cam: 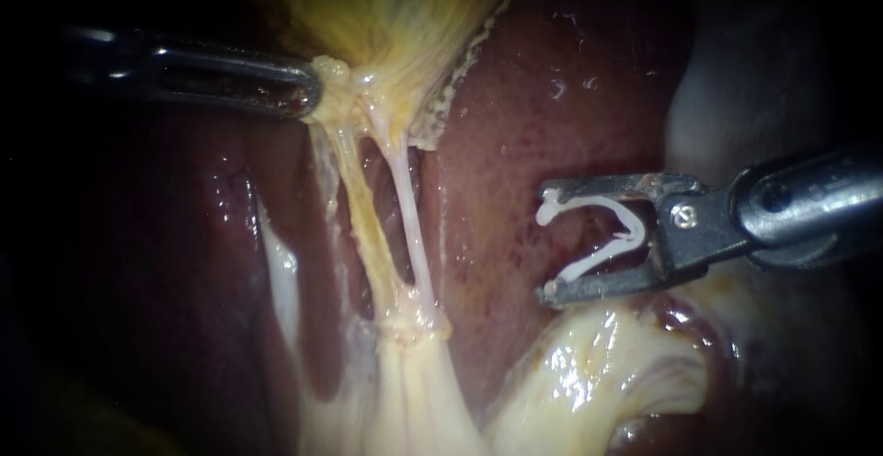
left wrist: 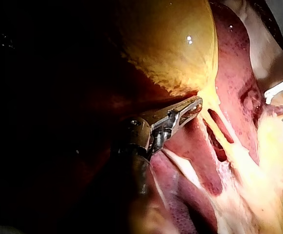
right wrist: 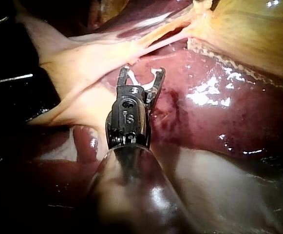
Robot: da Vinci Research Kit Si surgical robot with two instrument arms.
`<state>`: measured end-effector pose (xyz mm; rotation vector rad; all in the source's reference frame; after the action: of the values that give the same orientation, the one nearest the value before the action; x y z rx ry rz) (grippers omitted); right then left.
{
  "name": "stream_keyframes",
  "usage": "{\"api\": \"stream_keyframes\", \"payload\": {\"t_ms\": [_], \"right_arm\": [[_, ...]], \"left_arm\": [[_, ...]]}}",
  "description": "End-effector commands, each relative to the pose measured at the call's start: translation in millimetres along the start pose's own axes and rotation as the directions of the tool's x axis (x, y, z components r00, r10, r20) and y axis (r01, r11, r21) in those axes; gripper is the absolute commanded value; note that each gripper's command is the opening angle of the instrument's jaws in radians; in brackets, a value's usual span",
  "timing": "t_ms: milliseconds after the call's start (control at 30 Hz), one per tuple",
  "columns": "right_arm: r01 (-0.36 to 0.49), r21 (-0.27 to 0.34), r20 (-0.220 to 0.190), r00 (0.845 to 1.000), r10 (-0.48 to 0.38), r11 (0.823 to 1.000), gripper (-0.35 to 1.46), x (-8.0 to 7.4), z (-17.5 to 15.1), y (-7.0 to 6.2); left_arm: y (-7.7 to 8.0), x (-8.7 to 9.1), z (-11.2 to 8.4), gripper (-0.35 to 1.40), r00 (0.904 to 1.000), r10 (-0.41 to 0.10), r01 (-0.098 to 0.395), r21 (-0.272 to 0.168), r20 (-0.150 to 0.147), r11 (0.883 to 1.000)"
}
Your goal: Clipping first clip left tube
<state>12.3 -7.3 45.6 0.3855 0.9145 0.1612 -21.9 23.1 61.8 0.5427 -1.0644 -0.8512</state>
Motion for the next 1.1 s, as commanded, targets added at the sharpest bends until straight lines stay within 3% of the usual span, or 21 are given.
{"api": "stream_keyframes", "payload": {"t_ms": [33, 300, 633, 1100], "right_arm": [[0.0, 0.002, -0.003, 1.0, 0.0, 1.0, 0.48, 0.0, 0.0, 0.0], [-0.087, 0.062, -0.072, 0.993, 0.091, 0.994, 0.47, 0.4, 1.3, -0.2], [-0.173, 0.13, -0.118, 0.975, 0.188, 0.976, 0.47, 0.7, 4.6, -0.6], [-0.242, 0.198, -0.134, 0.953, 0.271, 0.95, 0.48, 0.0, 9.0, 0.0]], "left_arm": [[0.0, 0.0, 0.0, -0.35, 1.0, 0.001, -0.001, 0.0, 0.0, 1.0], [0.0, 0.1, 0.0, -0.35, 1.0, 0.001, -0.001, 0.0, 0.0, 1.0], [0.0, 0.2, 0.1, -0.35, 1.0, 0.001, -0.001, -0.001, 0.0, 1.0], [0.0, 0.2, 0.2, -0.35, 1.0, 0.002, -0.002, -0.002, 0.0, 1.0]]}}
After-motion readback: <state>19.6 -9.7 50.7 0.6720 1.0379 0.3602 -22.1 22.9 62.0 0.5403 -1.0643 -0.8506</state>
